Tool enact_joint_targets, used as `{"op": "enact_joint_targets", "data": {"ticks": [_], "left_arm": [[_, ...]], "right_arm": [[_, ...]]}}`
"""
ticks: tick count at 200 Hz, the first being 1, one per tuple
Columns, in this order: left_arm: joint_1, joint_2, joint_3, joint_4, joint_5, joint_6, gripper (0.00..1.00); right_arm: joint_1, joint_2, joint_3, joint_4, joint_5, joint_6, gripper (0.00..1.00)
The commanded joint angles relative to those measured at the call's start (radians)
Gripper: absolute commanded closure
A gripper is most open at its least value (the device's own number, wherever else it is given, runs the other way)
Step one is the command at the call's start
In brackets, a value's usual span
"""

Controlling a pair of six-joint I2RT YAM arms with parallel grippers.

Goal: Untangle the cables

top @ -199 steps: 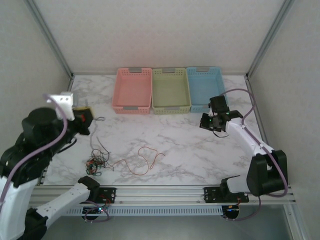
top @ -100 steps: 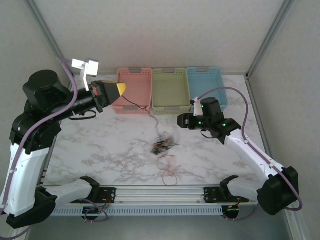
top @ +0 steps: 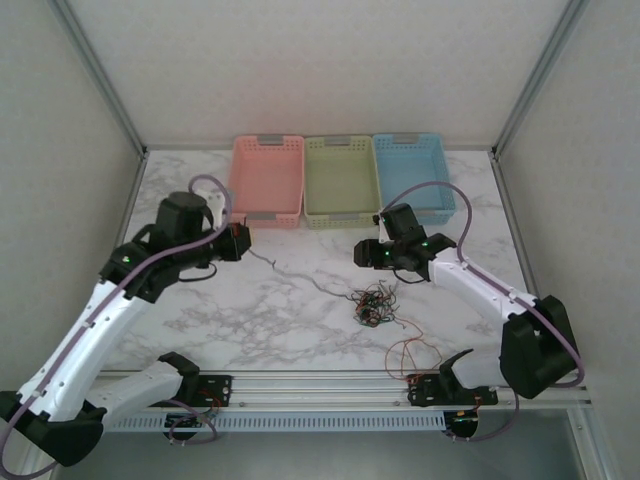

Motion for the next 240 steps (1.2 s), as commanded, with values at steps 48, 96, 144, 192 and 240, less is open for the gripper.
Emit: {"op": "enact_joint_targets", "data": {"ticks": [48,96,144,192,240], "left_arm": [[0.020,-0.073,-0.106,-0.054,-0.217,-0.014,1.00],[0.025,-0.102,-0.131,-0.047,-0.210,-0.007,1.00],[0.028,-0.110,-0.146,-0.040,-0.201,0.002,1.00],[0.032,-0.116,-0.156,-0.037,-0.199,0.005,1.00],[0.035,-0.127,-0.162,-0.038,-0.200,0.010,1.00]], "right_arm": [[0.005,-0.061,0.056,-0.111,0.151,-0.023,0.42],[-0.005,0.077,0.107,-0.294,0.323,0.010,0.44],[-0.030,0.202,0.117,-0.317,0.265,0.042,0.45],[-0.031,0.282,0.119,-0.281,0.211,0.047,0.50],[-0.031,0.292,0.118,-0.256,0.185,0.053,0.66]]}}
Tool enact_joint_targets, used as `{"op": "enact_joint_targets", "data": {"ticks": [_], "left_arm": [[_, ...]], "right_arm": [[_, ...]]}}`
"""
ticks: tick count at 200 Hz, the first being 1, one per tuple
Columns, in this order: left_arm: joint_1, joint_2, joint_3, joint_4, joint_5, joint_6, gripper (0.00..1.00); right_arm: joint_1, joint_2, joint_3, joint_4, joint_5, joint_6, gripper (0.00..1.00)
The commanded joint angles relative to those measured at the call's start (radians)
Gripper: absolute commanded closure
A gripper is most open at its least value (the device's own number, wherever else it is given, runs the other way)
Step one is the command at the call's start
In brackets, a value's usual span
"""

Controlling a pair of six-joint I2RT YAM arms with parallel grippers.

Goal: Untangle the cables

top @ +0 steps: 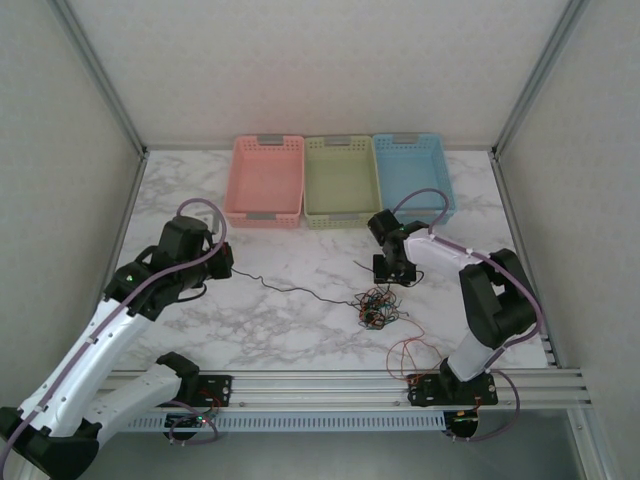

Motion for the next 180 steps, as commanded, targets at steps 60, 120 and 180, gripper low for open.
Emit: {"op": "enact_joint_targets", "data": {"ticks": [60,120,180], "left_arm": [[0.017,-0.050,0.008,-0.065,-0.073,0.039,1.00],[0.029,-0.113,0.056,-0.184,-0.206,0.062,1.00],[0.050,-0.199,0.187,-0.353,-0.469,0.113,1.00]], "right_arm": [[-0.003,-0.093,0.020,0.038,-0.008,-0.004,1.00],[-0.044,-0.244,0.002,0.062,0.038,-0.037,1.00],[-0.363,-0.305,-0.034,-0.026,0.109,-0.013,1.00]]}}
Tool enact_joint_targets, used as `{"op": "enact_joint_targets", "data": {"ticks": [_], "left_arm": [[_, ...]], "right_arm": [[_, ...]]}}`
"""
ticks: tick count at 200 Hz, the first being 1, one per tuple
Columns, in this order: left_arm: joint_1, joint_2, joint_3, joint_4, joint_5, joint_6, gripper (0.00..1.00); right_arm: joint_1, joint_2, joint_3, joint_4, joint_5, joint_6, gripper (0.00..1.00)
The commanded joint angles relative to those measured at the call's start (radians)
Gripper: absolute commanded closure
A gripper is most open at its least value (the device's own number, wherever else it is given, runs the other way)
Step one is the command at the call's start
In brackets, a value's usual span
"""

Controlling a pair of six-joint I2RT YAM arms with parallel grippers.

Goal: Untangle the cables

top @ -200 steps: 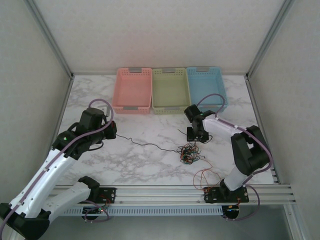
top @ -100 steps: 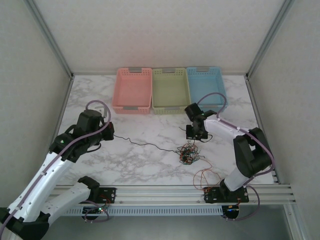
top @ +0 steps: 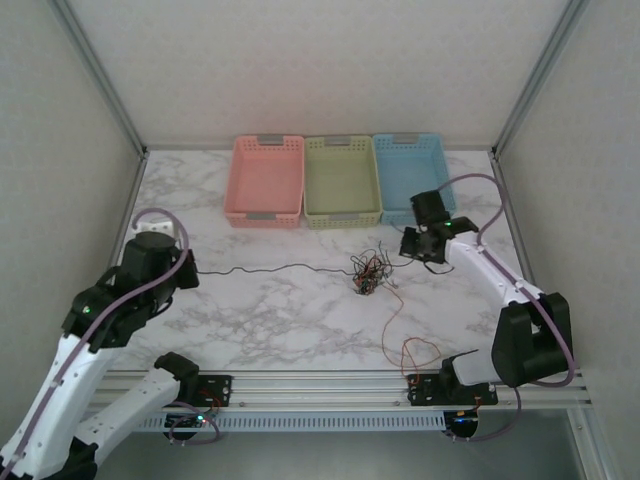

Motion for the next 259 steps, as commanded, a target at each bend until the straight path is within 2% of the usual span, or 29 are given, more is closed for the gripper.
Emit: {"op": "enact_joint_targets", "data": {"ticks": [1,23,75,144,170,194,214,226,242,259], "left_arm": [[0.018,-0.033,0.067,-0.124,-0.185,0.053,1.00],[0.020,-0.052,0.119,-0.164,-0.254,0.070,1.00],[0.020,-0.053,0.214,-0.204,-0.360,0.108,1.00],[0.020,-0.052,0.308,-0.222,-0.548,0.211,1.00],[0.020,-0.046,0.317,-0.210,-0.486,0.209,1.00],[0.020,-0.040,0.297,-0.196,-0.477,0.203,1.00],[0.020,-0.043,0.287,-0.181,-0.455,0.199,1.00],[0.020,-0.040,0.271,-0.166,-0.375,0.200,1.00],[0.020,-0.032,0.229,-0.136,-0.216,0.187,1.00],[0.020,-0.026,0.168,-0.100,-0.077,0.158,1.00]], "right_arm": [[-0.113,-0.039,-0.033,-0.066,0.080,0.010,1.00],[-0.199,-0.025,-0.044,-0.077,0.124,0.038,1.00],[-0.291,-0.008,-0.031,-0.077,0.202,0.061,1.00],[-0.461,0.060,-0.008,-0.043,0.186,0.099,1.00],[-0.463,0.056,0.010,-0.048,0.203,0.099,1.00],[-0.480,0.052,0.020,-0.052,0.221,0.096,1.00],[-0.483,0.030,0.011,-0.031,0.164,0.097,1.00],[-0.473,0.001,-0.002,-0.001,0.081,0.084,1.00],[-0.433,-0.029,-0.016,0.026,-0.030,0.059,1.00],[-0.357,-0.005,0.017,-0.029,-0.053,0.023,1.00]]}}
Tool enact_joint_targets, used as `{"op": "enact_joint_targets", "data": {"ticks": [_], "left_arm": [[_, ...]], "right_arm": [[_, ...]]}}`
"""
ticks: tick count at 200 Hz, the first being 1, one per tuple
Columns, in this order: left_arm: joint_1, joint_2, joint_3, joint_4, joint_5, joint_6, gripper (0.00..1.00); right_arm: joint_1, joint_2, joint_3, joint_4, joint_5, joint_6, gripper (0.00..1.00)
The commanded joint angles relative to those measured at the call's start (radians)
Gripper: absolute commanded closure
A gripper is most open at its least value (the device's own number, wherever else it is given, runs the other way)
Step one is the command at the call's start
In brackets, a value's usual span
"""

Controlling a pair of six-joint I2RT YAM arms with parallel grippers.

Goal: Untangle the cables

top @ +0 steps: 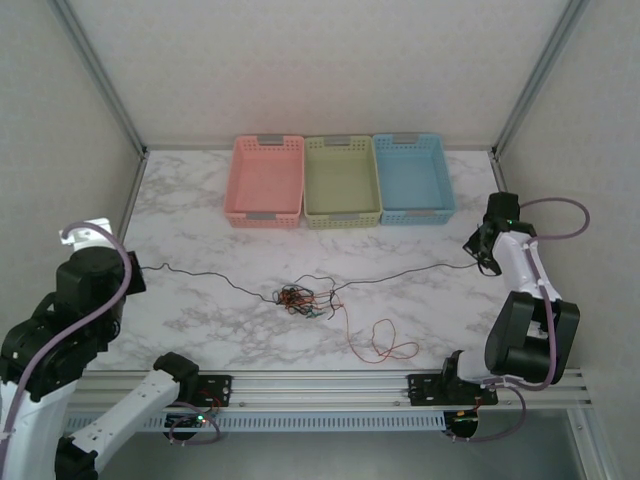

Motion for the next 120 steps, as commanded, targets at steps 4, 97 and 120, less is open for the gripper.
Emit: {"op": "enact_joint_targets", "data": {"ticks": [4,97,120], "left_arm": [[0.009,0.015,-0.086,0.065,0.243,-0.026,1.00],[0.009,-0.013,-0.287,0.188,0.408,-0.105,1.00],[0.009,-0.021,-0.319,0.212,0.418,-0.116,1.00]], "right_arm": [[0.100,0.003,0.032,-0.037,-0.096,-0.052,1.00],[0.265,-0.088,0.086,-0.122,-0.096,0.001,0.47],[0.389,-0.114,0.101,-0.092,-0.178,0.085,0.48]]}}
